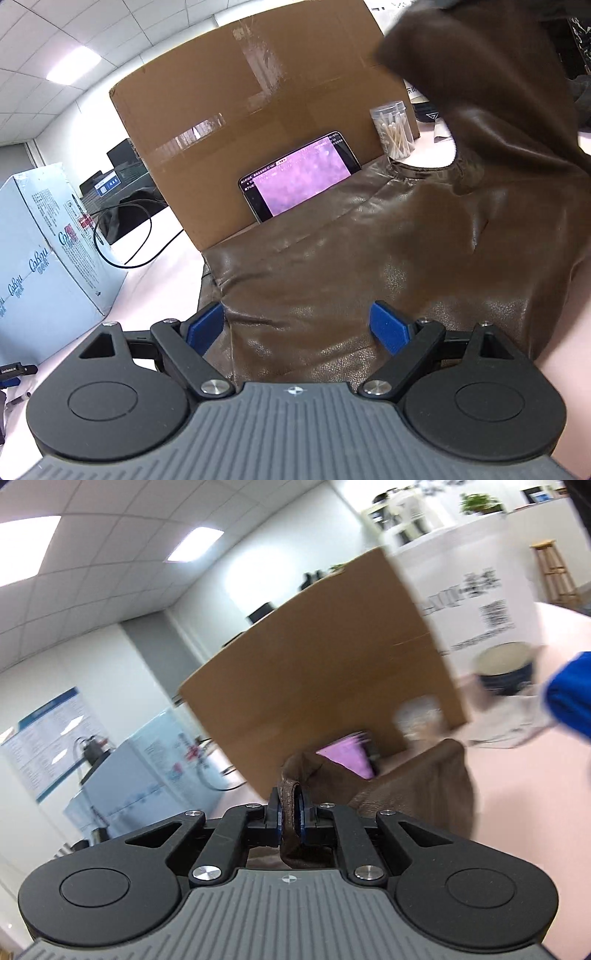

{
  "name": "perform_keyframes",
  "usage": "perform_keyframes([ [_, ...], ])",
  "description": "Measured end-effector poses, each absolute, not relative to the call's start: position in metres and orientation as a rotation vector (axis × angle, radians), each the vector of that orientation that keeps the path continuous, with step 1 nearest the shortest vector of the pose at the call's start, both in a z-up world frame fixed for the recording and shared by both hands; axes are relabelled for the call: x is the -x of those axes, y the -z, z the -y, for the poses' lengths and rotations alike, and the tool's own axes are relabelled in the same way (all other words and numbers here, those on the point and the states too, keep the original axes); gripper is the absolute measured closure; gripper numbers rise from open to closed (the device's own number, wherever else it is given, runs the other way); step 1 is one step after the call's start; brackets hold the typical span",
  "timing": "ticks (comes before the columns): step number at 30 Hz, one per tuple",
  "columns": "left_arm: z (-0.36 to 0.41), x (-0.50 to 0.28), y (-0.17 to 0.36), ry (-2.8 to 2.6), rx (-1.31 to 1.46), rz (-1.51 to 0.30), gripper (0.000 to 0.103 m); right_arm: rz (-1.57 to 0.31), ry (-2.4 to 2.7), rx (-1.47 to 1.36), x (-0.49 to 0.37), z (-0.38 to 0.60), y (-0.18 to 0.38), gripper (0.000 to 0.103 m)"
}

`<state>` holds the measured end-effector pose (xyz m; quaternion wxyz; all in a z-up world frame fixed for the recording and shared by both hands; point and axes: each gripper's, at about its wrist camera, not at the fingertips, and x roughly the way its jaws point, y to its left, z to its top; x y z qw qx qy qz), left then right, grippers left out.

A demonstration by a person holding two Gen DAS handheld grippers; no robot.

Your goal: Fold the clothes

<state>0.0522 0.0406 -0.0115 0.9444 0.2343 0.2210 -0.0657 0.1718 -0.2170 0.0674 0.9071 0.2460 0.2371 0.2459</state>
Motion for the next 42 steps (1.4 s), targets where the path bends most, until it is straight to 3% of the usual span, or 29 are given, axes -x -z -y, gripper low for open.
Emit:
perform_keyframes([
  [18, -0.074, -0.03, -0.01, 0.136, -0.315, -0.393, 0.018, -0.666, -0.969, -0.399, -0.182, 0.068, -0.033, 0.094],
  [20, -0.085, -0.014, -0.01, 0.112, -0.326, -0.399, 0.017, -0.745, -0.991, -0.385, -0.187, 0.065, -0.019, 0.082],
  [21, -0.091, -0.006, -0.009, 0.107, -0.328, -0.408, 0.017, -0.802, -1.002, -0.398, -0.191, 0.065, -0.009, 0.065],
  [22, -0.096, 0.001, -0.007, 0.111, -0.321, -0.42, 0.016, -0.824, -1.014, -0.42, -0.191, 0.067, -0.004, 0.055],
  [23, -0.101, 0.006, -0.006, 0.12, -0.302, -0.432, 0.016, -0.843, -1.026, -0.44, -0.19, 0.068, 0.0, 0.052],
  [25, -0.109, 0.017, -0.009, 0.137, -0.249, -0.425, 0.016, -0.83, -1.06, -0.451, -0.183, 0.073, -0.004, 0.033],
  [28, -0.12, 0.026, -0.019, 0.2, -0.157, -0.405, 0.016, -0.725, -1.156, -0.502, -0.166, 0.096, -0.032, 0.013],
  [35, -0.132, 0.049, -0.038, 0.303, 0.018, -0.324, 0.016, -0.483, -0.843, -0.414, -0.154, 0.192, -0.071, 0.005],
  [39, -0.126, 0.019, -0.062, 0.386, 0.144, -0.329, 0.016, -0.568, -0.587, -0.335, -0.167, 0.224, -0.035, 0.005],
  [42, -0.124, -0.039, -0.059, 0.406, 0.221, -0.513, 0.019, -0.623, -0.649, -0.398, -0.164, 0.233, -0.01, 0.005],
])
